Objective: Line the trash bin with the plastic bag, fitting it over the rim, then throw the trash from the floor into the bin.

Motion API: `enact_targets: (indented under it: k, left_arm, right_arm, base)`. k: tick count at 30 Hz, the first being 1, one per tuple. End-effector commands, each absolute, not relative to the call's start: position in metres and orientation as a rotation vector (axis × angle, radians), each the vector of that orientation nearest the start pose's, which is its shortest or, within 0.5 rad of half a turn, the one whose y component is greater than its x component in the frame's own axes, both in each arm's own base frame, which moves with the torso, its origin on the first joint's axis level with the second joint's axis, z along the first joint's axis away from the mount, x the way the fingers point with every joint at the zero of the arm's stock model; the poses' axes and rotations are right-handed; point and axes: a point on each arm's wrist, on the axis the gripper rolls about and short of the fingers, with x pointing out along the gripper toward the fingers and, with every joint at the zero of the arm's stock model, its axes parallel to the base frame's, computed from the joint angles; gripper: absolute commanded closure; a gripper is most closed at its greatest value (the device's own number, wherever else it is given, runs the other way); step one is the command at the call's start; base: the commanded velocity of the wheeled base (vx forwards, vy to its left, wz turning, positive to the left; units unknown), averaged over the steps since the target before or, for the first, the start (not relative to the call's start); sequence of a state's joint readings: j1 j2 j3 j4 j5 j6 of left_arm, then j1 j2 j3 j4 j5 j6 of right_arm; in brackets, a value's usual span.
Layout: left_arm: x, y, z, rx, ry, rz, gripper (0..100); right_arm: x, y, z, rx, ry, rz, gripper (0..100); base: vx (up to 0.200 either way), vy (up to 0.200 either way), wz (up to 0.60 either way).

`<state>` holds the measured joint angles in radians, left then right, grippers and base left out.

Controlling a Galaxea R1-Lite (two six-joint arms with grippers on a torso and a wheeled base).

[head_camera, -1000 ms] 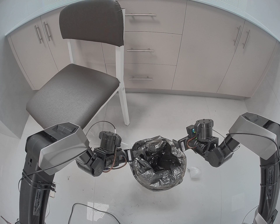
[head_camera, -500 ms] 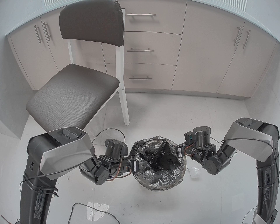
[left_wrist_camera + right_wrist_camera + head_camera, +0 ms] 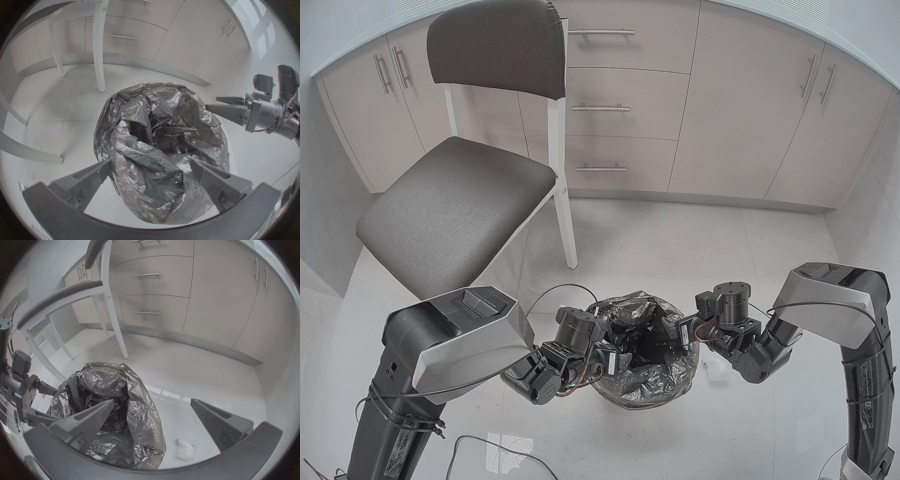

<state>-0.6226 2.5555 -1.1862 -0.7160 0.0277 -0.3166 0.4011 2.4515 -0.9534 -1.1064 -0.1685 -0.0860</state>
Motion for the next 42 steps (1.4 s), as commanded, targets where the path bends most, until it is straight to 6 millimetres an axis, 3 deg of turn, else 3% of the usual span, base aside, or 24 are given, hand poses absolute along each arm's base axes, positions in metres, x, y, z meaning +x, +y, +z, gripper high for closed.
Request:
enact_targets:
  k: [1, 21, 33, 38, 42]
  left_arm:
    - [0.361, -0.262, -0.065, -0.044, 0.738, -0.431, 0]
    - [0.363, -0.26, -0.062, 0.106, 0.962, -0.279, 0]
    - [0.366, -0.261, -0.059, 0.054, 0.888, -0.274, 0]
    - [0.363, -0.25, -0.029, -0.157, 0.761, -0.337, 0]
    - [0.344, -0.24, 0.031, -0.281, 0.699, -0.434, 0]
  right_arm:
    - [0.381, 0.159, -0.019, -0.192, 0.362, 0.247, 0]
    - [0.381, 0.158, -0.019, -0.184, 0.352, 0.24, 0]
    - [0.381, 0.158, -0.019, -0.184, 0.352, 0.237, 0]
    - [0.38, 0.157, -0.018, -0.186, 0.355, 0.234, 0]
    - [0.377, 0.156, -0.016, -0.176, 0.358, 0.231, 0]
  base:
    - [0.0, 0.0, 0.0]
    - [0.0, 0.0, 0.0]
    - [0.0, 0.0, 0.0]
    - [0.0, 0.0, 0.0]
    - [0.0, 0.0, 0.0]
